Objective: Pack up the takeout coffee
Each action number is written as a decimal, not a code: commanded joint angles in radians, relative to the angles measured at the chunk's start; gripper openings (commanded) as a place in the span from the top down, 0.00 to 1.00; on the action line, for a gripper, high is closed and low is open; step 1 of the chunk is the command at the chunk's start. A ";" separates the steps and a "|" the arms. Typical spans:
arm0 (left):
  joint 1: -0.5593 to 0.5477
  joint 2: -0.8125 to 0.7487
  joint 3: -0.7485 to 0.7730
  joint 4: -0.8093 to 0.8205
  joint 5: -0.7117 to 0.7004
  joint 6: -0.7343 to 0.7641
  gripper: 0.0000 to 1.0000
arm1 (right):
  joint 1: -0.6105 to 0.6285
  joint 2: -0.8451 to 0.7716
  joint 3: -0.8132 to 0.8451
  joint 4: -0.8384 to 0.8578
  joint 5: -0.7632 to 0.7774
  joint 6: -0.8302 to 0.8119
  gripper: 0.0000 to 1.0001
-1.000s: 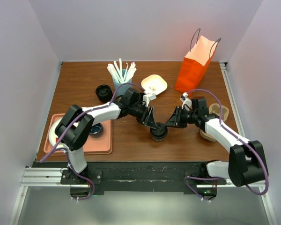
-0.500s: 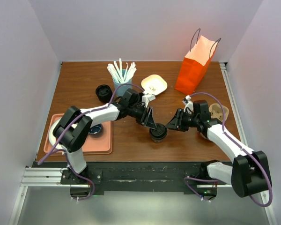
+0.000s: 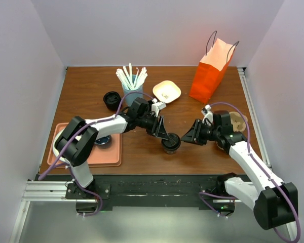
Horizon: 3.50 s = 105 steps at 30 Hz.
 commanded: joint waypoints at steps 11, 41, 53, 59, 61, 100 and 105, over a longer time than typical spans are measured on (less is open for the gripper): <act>-0.009 0.106 -0.091 -0.214 -0.275 0.101 0.50 | 0.002 -0.067 -0.215 0.275 -0.093 0.204 0.66; -0.017 0.126 -0.088 -0.208 -0.265 0.097 0.50 | 0.008 -0.025 -0.264 0.283 -0.017 0.153 0.73; -0.017 0.145 -0.100 -0.208 -0.265 0.097 0.50 | 0.010 -0.050 -0.390 0.345 0.088 0.202 0.89; -0.017 0.154 -0.106 -0.208 -0.264 0.094 0.50 | 0.008 -0.111 -0.442 0.266 0.157 0.234 0.89; -0.017 0.158 -0.106 -0.210 -0.262 0.094 0.50 | 0.008 -0.119 -0.465 0.245 0.170 0.253 0.88; -0.018 0.188 -0.068 -0.246 -0.268 0.114 0.50 | 0.010 -0.096 -0.134 0.190 0.121 0.173 0.65; -0.017 0.195 -0.049 -0.260 -0.272 0.126 0.50 | 0.010 -0.091 -0.065 0.127 0.187 0.126 0.64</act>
